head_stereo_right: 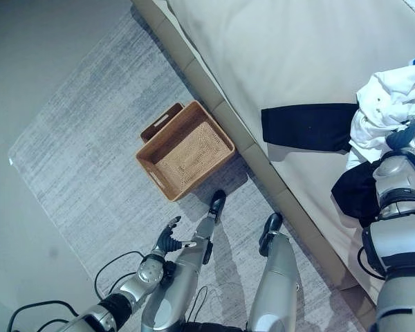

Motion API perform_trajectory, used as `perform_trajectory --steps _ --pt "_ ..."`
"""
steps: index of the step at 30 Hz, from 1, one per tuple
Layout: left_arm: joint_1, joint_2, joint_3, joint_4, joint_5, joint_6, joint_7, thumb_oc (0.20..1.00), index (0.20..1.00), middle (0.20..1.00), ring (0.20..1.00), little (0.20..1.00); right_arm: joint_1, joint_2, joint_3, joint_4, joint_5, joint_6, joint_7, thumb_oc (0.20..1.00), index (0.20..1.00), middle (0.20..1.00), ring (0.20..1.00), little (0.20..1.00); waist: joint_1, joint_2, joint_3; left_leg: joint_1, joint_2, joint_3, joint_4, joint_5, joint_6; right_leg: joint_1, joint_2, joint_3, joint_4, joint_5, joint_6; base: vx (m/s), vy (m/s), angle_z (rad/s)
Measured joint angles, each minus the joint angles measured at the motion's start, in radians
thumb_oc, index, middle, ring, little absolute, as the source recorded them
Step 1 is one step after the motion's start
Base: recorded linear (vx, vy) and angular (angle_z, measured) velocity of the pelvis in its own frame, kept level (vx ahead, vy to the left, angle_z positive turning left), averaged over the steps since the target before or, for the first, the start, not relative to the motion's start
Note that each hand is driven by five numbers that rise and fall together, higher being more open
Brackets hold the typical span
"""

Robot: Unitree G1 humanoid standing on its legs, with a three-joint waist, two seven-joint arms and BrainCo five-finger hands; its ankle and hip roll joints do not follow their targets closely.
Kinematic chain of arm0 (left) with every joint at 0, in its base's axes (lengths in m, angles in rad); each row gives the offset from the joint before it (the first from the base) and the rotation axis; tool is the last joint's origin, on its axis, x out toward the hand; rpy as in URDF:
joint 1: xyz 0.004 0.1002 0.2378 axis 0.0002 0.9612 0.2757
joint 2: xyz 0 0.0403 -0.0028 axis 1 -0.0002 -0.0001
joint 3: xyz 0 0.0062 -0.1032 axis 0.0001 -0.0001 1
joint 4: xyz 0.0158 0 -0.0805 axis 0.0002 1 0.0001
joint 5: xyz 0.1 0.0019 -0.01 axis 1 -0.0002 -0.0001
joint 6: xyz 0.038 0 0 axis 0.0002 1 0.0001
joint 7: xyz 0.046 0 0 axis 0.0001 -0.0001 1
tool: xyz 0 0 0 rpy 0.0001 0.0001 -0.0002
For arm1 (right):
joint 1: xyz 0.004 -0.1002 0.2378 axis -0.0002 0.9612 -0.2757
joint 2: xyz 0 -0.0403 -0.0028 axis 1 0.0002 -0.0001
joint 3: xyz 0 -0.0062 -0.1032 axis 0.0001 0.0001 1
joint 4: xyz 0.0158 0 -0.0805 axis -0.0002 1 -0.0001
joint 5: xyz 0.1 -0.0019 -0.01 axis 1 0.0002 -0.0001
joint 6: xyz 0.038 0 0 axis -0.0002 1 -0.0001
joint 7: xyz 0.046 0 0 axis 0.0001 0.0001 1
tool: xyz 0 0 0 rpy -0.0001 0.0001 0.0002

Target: Pick up clothes into the bucket

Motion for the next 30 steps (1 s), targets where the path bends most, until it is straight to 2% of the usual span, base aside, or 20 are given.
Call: perform_trajectory --steps 7,15,16,17,18,19,21,22,23,24,27,28,30 --pt "-0.017 -0.009 0.005 0.025 0.000 -0.013 0.014 1.000 1.000 1.000 1.000 1.000 -0.001 0.006 0.002 -0.016 0.035 -0.002 0.000 0.200 0.200 0.200 0.200 0.200 -0.003 0.000 0.000 0.016 -0.007 -0.002 0.031 -0.001 0.000 0.037 0.003 -0.003 -0.016 0.004 0.000 -0.06 0.038 0.01" --pt "-0.032 0.003 0.038 0.093 0.001 -0.015 0.015 1.000 1.000 1.000 1.000 1.000 -0.063 0.019 0.014 -0.129 0.080 -0.029 0.000 0.200 0.200 0.200 0.200 0.200 -0.010 -0.008 0.002 0.065 0.038 0.028 0.029 -0.008 0.003 0.109 0.065 0.014 -0.120 0.074 0.002 -0.03 0.030 -0.21" --pt "-0.036 0.005 0.072 0.155 0.001 -0.013 0.015 1.000 1.000 1.000 1.000 1.000 -0.077 0.032 0.021 -0.173 0.089 -0.030 0.001 0.200 0.200 0.200 0.200 0.200 -0.013 -0.031 0.004 0.091 0.058 0.057 0.029 -0.017 0.002 0.137 0.090 0.038 -0.162 0.099 0.003 0.01 0.025 -0.54" --pt "-0.034 0.009 0.086 0.172 0.000 -0.011 0.014 1.000 1.000 1.000 1.000 1.000 -0.077 0.036 0.022 -0.195 0.094 -0.035 0.001 0.200 0.200 0.200 0.200 0.200 -0.016 -0.039 0.004 0.106 0.063 0.068 0.027 -0.019 0.004 0.155 0.096 0.041 -0.174 0.104 0.007 0.03 0.038 -0.68" --pt "-0.030 0.028 0.108 0.195 0.002 -0.011 0.014 1.000 1.000 1.000 1.000 1.000 -0.078 0.036 0.022 -0.231 0.097 -0.049 0.000 0.200 0.200 0.200 0.200 0.200 -0.025 -0.064 0.004 0.147 0.075 0.087 0.020 -0.027 0.002 0.198 0.109 0.058 -0.208 0.111 0.015 0.02 0.030 -0.41" --pt "-0.028 0.035 0.113 0.198 0.002 -0.011 0.014 1.000 1.000 1.000 1.000 1.000 -0.079 0.036 0.022 -0.240 0.097 -0.054 0.000 0.200 0.200 0.200 0.200 0.200 -0.027 -0.074 0.001 0.159 0.079 0.095 0.019 -0.029 0.003 0.208 0.113 0.062 -0.219 0.116 0.018 0.04 0.034 -0.52" --pt "-0.010 0.064 0.142 0.205 0.004 -0.011 0.013 1.000 1.000 1.000 1.000 1.000 -0.085 0.036 0.022 -0.298 0.098 -0.059 0.000 0.200 0.200 0.200 0.200 0.200 -0.046 -0.115 -0.003 0.190 0.096 0.129 0.021 -0.050 0.003 0.246 0.136 0.092 -0.261 0.127 0.018 0.07 0.030 -0.57" --pt "-0.004 0.080 0.161 0.219 0.017 -0.008 0.013 1.000 1.000 1.000 1.000 1.000 -0.085 0.036 0.022 -0.338 0.104 -0.071 0.000 0.200 0.200 0.200 0.200 0.200 -0.059 -0.148 -0.020 0.203 0.107 0.151 0.026 -0.060 -0.001 0.259 0.151 0.113 -0.297 0.143 0.019 0.09 0.031 -0.59" --pt "-0.002 0.084 0.168 0.223 0.029 -0.006 0.010 1.000 1.000 1.000 1.000 1.000 -0.086 0.035 0.022 -0.348 0.106 -0.075 0.001 0.200 0.200 0.200 0.200 0.200 -0.061 -0.158 -0.026 0.212 0.112 0.163 0.028 -0.068 0.000 0.271 0.157 0.120 -0.313 0.151 0.020 0.16 0.036 -0.76" --pt "0.005 0.091 0.180 0.224 0.040 -0.006 0.005 1.000 1.000 1.000 1.000 1.000 -0.087 0.034 0.022 -0.361 0.113 -0.077 0.002 0.200 0.200 0.200 0.200 0.200 -0.066 -0.182 -0.040 0.241 0.120 0.189 0.025 -0.078 0.004 0.296 0.169 0.148 -0.343 0.167 0.022 0.16 0.026 -0.53" --pt "0.048 0.097 0.226 0.246 0.051 -0.006 -0.009 1.000 1.000 1.000 1.000 1.000 -0.081 0.033 0.021 -0.470 0.125 -0.087 0.020 0.200 0.200 0.200 0.200 0.200 -0.077 -0.202 -0.066 0.332 0.130 0.242 0.020 -0.101 0.007 0.396 0.188 0.186 -0.417 0.202 0.040 0.11 0.012 -0.58" --pt "0.059 0.104 0.226 0.245 0.067 -0.005 -0.012 1.000 1.000 1.000 1.000 1.000 -0.075 0.021 0.020 -0.482 0.126 -0.104 0.020 0.200 0.200 0.200 0.200 0.200 -0.090 -0.210 -0.100 0.337 0.133 0.253 0.020 -0.110 0.001 0.402 0.187 0.195 -0.432 0.204 0.042 0.11 0.012 -0.28" --pt "0.074 0.104 0.267 0.246 0.079 -0.005 -0.024 1.000 1.000 1.000 1.000 1.000 -0.074 -0.004 0.009 -0.517 0.126 -0.105 0.029 0.200 0.200 0.200 0.200 0.200 -0.095 -0.218 -0.109 0.378 0.136 0.266 0.004 -0.113 0.002 0.451 0.197 0.198 -0.470 0.229 0.039 0.11 0.008 -0.16"
